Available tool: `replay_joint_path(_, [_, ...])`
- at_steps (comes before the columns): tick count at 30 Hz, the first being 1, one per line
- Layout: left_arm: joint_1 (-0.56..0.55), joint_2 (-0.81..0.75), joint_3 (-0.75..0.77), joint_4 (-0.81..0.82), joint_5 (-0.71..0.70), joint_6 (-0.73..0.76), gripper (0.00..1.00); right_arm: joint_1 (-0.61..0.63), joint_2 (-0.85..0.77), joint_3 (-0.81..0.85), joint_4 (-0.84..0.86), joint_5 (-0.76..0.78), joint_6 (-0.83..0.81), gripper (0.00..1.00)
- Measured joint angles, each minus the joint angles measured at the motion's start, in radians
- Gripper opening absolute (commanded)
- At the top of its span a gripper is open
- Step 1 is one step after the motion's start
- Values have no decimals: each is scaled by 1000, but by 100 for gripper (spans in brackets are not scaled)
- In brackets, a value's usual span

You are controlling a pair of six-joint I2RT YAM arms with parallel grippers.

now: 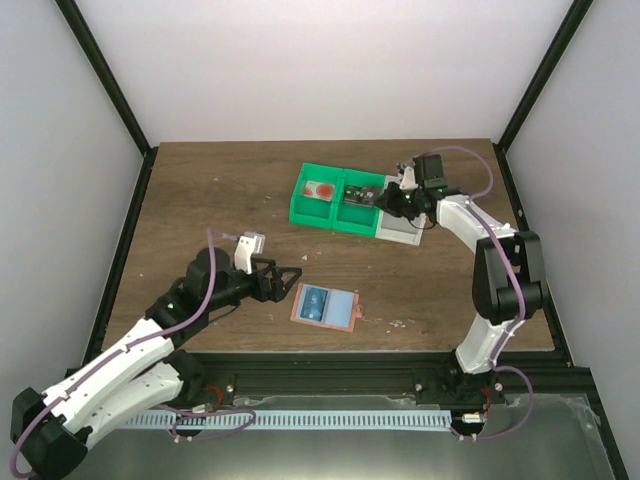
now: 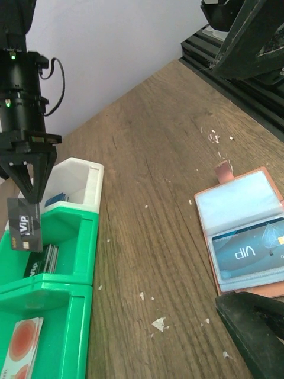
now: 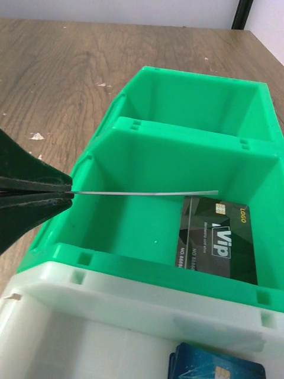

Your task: Take the credit cards out of the card holder

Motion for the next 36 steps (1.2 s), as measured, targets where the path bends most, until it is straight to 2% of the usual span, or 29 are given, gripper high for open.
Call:
replay_joint_path(8, [0,-51,-1,-9,-27,3,100,0,131,127,-29,-10,0,1])
replay_joint_path(16, [0,-92,-16,-8,-61,3,99,0,221,158,-41,-26,1,0])
replay_joint_path(36, [0,-107,-33,-7,-80,3,100,-1,297,259,-37,-64,20,1])
